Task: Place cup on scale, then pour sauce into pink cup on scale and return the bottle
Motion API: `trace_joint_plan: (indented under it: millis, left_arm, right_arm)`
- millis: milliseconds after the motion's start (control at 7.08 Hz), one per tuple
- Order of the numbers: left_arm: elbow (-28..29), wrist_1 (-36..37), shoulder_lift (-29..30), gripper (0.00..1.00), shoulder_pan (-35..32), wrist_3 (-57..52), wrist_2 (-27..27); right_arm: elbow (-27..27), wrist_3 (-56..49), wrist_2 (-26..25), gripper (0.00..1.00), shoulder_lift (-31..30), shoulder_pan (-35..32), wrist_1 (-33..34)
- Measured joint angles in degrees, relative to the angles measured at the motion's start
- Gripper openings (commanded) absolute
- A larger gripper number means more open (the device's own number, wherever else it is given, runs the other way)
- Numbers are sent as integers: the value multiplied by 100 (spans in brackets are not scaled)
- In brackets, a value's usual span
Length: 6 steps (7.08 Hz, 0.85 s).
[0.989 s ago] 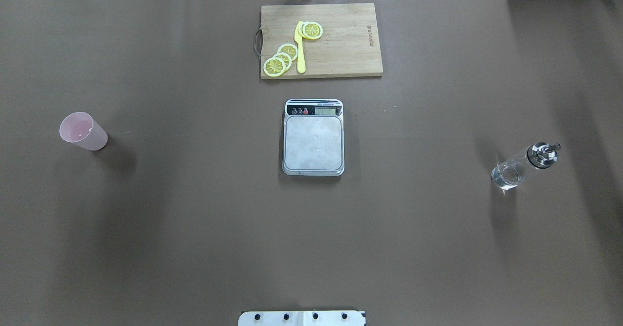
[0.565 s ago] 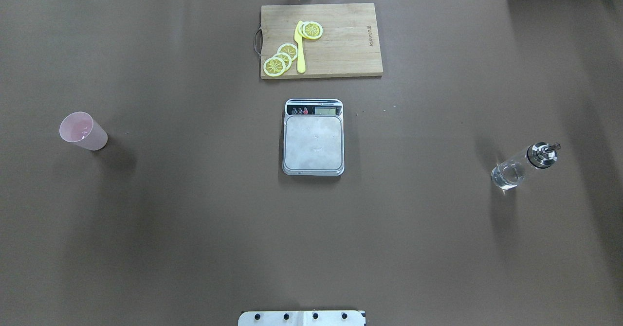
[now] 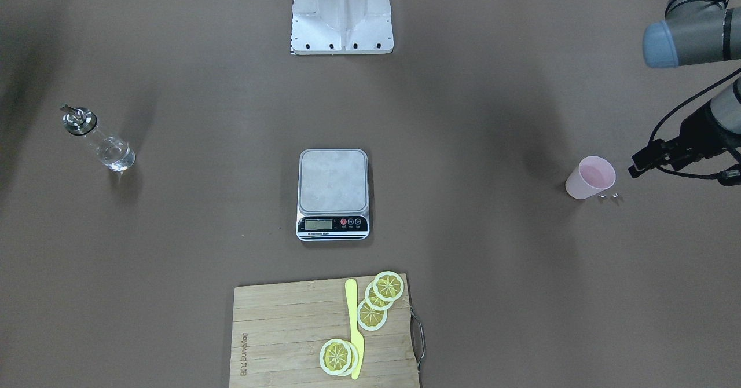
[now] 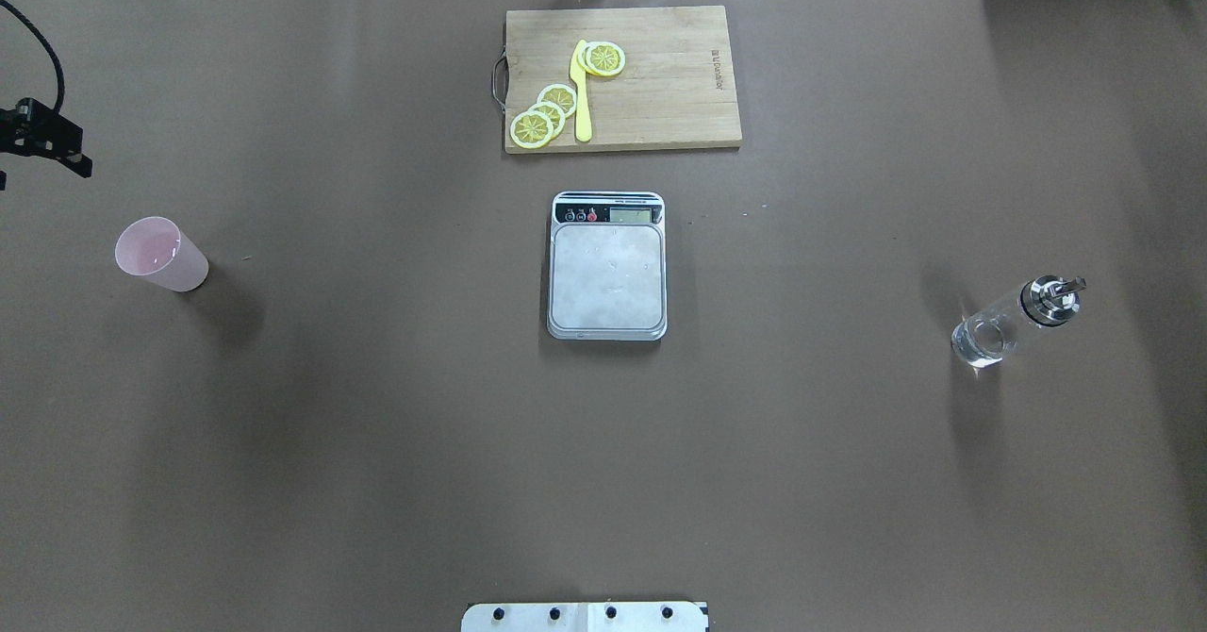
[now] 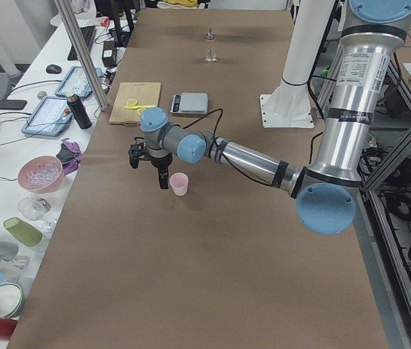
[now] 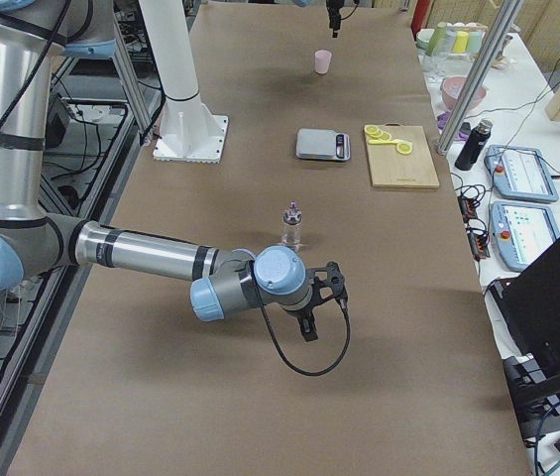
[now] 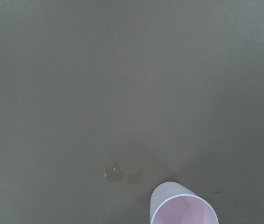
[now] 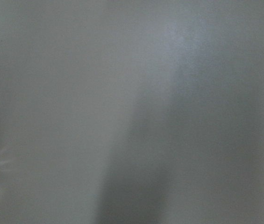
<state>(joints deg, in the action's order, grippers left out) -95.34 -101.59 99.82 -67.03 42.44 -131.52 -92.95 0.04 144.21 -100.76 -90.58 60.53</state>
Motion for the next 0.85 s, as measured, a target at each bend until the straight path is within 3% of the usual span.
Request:
trace_joint_plan:
  millis: [283,565,848]
  left_arm:
    - [290,-597,11,85,230,319,13]
    - [339,-748,8,76,391,408,1]
    - [342,-771,-45,70,421,365,1]
  right_arm:
    - [6,27,267,99,-100,27,-418]
    - [56,40,426,99,-308,127,-1045]
    - [571,13,500,99,-401,235,-2055]
